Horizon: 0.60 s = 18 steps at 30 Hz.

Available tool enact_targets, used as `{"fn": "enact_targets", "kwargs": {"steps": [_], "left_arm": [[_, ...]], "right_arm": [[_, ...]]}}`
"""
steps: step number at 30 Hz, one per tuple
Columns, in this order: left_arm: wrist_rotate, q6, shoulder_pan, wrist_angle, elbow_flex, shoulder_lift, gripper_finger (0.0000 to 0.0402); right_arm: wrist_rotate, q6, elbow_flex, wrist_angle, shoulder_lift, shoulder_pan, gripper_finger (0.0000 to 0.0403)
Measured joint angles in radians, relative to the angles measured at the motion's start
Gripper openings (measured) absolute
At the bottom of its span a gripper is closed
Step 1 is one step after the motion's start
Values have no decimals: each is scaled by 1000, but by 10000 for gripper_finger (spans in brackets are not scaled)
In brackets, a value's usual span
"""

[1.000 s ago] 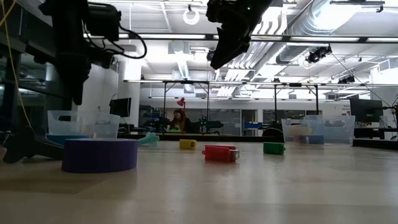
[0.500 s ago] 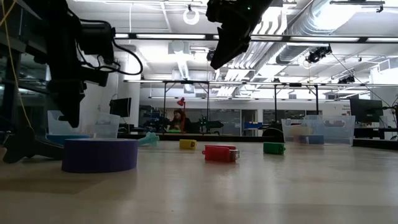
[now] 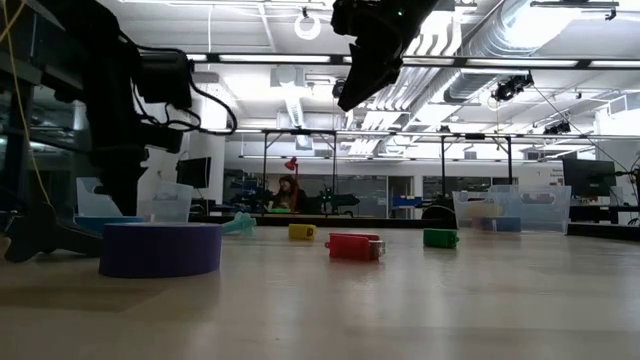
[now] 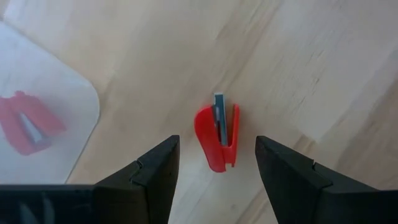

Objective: Pick and place Stapler, Stapler remover, tape
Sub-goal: Put the left red stapler into the left transparent bin

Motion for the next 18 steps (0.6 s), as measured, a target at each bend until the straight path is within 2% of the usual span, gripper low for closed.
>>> {"fn": "enact_targets", "kwargs": {"steps": [8,14,18], "left_arm": [[0,1,0,78,-1,106,204],[1,-15,0,87,3,136,204],[11,-25,0,87,3,136,183]], "right_arm": [[-5,1,0,0,0,0,161],[-15,7,0,-1,0,0,161],[-16,7,0,-1,0,0,161]]}}
